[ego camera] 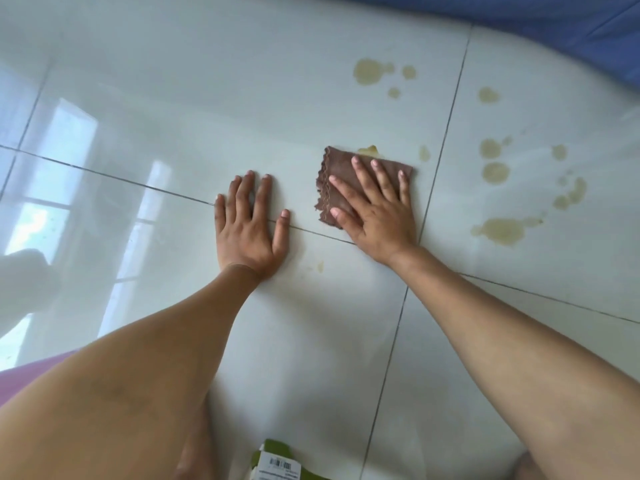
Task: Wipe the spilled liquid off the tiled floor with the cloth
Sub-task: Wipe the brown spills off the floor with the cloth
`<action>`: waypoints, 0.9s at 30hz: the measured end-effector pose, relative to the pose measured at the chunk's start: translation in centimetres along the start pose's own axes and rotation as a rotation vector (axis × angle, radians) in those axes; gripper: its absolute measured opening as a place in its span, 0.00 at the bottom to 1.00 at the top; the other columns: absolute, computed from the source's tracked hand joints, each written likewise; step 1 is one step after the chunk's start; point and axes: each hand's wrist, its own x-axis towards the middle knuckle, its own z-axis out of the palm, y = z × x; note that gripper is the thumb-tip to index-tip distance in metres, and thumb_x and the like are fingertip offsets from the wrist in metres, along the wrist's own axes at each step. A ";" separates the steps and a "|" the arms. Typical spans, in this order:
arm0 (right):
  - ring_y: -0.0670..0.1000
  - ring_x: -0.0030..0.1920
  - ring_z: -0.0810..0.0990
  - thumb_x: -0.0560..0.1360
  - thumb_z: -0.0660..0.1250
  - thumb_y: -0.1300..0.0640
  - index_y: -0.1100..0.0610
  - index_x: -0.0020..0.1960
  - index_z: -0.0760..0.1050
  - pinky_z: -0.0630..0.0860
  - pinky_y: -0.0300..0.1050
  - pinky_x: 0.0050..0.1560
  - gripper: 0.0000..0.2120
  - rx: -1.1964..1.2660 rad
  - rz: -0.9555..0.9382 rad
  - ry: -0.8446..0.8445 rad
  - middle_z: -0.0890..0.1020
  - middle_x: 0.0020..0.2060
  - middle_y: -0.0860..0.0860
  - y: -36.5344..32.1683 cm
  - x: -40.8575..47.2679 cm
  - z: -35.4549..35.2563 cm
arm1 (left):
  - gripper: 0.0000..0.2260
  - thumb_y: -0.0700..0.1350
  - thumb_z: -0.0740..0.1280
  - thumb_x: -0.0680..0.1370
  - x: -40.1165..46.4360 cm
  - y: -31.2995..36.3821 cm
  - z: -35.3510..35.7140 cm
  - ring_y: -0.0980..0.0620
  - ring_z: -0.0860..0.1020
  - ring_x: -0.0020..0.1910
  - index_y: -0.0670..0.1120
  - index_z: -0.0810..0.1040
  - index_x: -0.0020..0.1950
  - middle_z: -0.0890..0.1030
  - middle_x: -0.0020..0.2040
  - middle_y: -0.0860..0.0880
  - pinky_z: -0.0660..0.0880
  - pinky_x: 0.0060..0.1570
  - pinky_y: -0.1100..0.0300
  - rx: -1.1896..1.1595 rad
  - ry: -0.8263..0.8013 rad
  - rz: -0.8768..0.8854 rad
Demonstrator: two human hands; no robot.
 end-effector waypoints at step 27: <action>0.56 0.76 0.58 0.78 0.50 0.42 0.40 0.72 0.62 0.48 0.62 0.73 0.22 0.038 -0.466 -0.178 0.62 0.75 0.50 -2.2 -4.6 0.5 | 0.26 0.55 0.48 0.80 4.5 -1.7 -1.0 0.47 0.48 0.79 0.53 0.53 0.78 0.53 0.79 0.46 0.43 0.76 0.46 0.002 0.017 -0.054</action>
